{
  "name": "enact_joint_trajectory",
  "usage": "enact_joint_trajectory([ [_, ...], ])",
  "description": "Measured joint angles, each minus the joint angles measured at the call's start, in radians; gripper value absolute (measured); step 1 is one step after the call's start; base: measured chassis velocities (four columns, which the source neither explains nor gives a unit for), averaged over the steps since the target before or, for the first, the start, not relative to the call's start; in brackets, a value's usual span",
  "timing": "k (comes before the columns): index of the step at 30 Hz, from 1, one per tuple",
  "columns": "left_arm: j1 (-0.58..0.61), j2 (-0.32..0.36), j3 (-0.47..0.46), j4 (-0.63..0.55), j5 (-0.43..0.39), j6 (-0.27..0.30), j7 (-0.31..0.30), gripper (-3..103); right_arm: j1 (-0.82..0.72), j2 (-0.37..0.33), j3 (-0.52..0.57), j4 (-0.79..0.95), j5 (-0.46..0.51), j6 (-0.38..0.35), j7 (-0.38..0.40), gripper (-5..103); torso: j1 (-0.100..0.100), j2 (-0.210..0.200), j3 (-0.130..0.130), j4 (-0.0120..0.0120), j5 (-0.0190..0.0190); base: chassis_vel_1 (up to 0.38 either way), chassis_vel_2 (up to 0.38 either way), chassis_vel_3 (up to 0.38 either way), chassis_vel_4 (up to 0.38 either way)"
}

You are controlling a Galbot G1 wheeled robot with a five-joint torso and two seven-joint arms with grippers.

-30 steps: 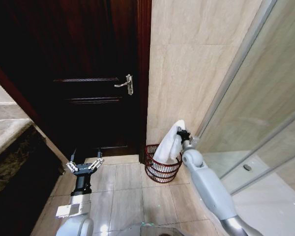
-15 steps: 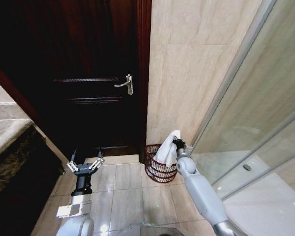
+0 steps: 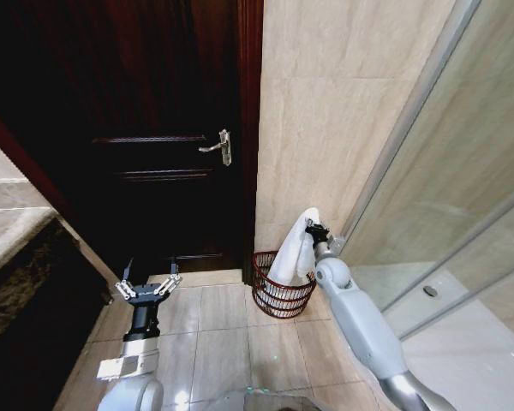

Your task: Discard the used towel into the hamper.

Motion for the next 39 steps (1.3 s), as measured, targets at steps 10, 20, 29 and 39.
enact_joint_trajectory([
  [10, 0.001, 0.000, -0.003, -0.006, -0.004, 0.003, -0.002, 100, 0.097, -0.072, -0.011, 0.074, 0.364, -0.508, 0.155, 5, 0.000, 0.000, 0.000, -0.0002, -0.0003, 0.000, 0.000, 0.000, 0.000],
  [20, 0.009, 0.000, -0.022, -0.011, -0.017, -0.009, -0.002, 100, 0.172, -0.101, -0.041, -0.048, 0.457, -0.591, 0.173, 5, 0.000, 0.001, 0.000, -0.0004, -0.0001, 0.000, 0.000, 0.000, 0.000],
  [29, -0.004, 0.000, -0.023, 0.022, -0.020, -0.012, -0.002, 100, 0.252, -0.053, -0.072, -0.200, 0.354, -0.448, 0.112, 5, 0.000, 0.001, 0.000, 0.0000, -0.0005, 0.000, 0.000, 0.000, 0.000],
  [39, -0.022, 0.000, -0.021, 0.053, -0.021, -0.011, -0.002, 100, 0.226, -0.010, -0.062, -0.294, 0.230, -0.367, -0.002, 5, 0.000, 0.001, 0.000, -0.0003, -0.0001, 0.000, 0.000, 0.000, 0.000],
])
